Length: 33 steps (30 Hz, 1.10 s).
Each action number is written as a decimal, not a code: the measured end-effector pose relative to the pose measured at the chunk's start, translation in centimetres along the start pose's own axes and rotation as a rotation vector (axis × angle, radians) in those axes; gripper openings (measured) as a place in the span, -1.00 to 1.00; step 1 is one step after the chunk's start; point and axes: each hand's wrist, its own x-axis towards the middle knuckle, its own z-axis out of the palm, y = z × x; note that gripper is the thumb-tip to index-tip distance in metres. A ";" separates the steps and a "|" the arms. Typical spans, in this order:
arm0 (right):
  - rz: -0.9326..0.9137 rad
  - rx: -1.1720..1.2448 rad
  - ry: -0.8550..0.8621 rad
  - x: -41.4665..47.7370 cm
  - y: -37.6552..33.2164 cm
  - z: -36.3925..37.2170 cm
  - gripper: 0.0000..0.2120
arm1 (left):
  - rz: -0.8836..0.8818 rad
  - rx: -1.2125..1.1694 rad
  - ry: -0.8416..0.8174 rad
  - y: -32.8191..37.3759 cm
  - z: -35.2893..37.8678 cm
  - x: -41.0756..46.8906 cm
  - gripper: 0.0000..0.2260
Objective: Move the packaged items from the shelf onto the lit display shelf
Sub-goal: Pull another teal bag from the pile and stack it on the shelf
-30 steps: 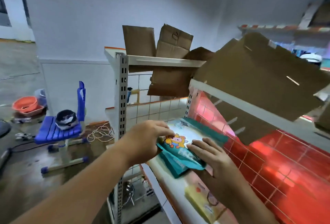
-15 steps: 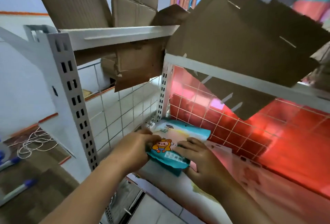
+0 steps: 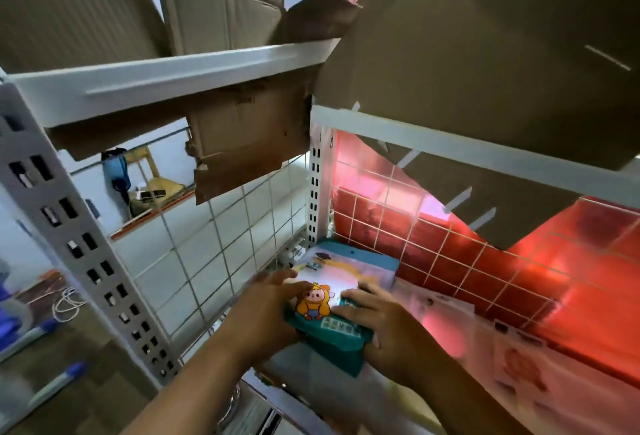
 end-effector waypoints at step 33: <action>0.455 -0.044 -0.010 -0.6 -1.5 4.4 -0.25 | 0.112 0.137 -0.172 -3.6 6.3 3.0 0.02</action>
